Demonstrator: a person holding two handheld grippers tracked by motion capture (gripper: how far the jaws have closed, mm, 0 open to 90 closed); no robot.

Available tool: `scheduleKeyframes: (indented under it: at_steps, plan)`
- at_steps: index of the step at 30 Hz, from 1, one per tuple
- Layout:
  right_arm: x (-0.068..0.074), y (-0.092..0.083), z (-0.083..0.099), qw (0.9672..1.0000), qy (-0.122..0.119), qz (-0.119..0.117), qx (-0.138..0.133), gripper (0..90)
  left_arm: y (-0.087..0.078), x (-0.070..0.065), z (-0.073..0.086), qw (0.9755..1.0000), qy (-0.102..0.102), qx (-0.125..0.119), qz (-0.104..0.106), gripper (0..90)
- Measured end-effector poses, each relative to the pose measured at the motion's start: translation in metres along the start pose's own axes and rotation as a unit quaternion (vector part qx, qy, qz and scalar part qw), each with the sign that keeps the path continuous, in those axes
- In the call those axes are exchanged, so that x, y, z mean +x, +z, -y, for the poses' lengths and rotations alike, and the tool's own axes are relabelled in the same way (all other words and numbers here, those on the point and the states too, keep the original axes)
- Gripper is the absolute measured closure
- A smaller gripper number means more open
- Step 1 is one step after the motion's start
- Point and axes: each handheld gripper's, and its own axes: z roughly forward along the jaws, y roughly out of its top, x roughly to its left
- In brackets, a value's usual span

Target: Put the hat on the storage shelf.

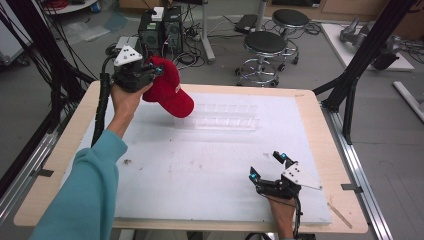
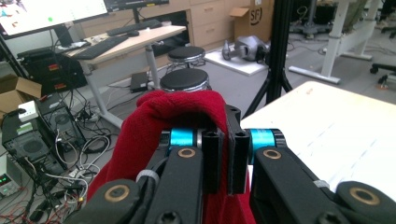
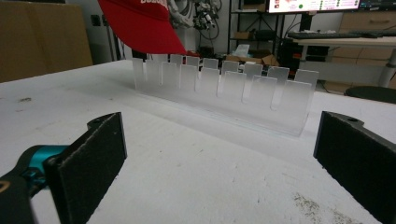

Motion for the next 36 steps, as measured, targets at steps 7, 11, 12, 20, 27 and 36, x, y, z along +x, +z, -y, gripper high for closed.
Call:
scheduleKeyframes:
  at_steps: [7, 11, 12, 20, 27, 36]
  plan:
    - [0.000, 0.000, 0.000, 1.0000, -0.002, 0.000, -0.001, 1.4, 0.006, -0.011, 0.003, 0.9999, 0.009, 0.005, 0.004, 87.2]
    - [0.000, 0.000, 0.000, 1.0000, -0.002, 0.001, -0.001, 1.4, 0.006, -0.015, 0.002, 0.9999, 0.011, 0.005, 0.009, 87.2]
    - [0.000, 0.000, 0.000, 1.0000, -0.002, 0.001, -0.001, 1.4, 0.006, -0.017, 0.002, 0.9999, 0.010, 0.003, 0.011, 87.2]
    - [0.000, 0.000, 0.000, 1.0000, -0.003, 0.001, 0.000, 1.4, 0.008, -0.033, 0.000, 0.9994, 0.007, -0.009, 0.033, 87.2]
    - [0.001, 0.000, 0.000, 1.0000, -0.005, 0.003, 0.000, 1.4, 0.014, -0.049, 0.000, 0.9984, 0.001, -0.018, 0.054, 87.2]
    - [0.000, 0.000, 0.000, 1.0000, -0.004, 0.001, -0.002, 1.4, 0.029, -0.069, 0.002, 0.9960, -0.016, -0.025, 0.084, 87.2]
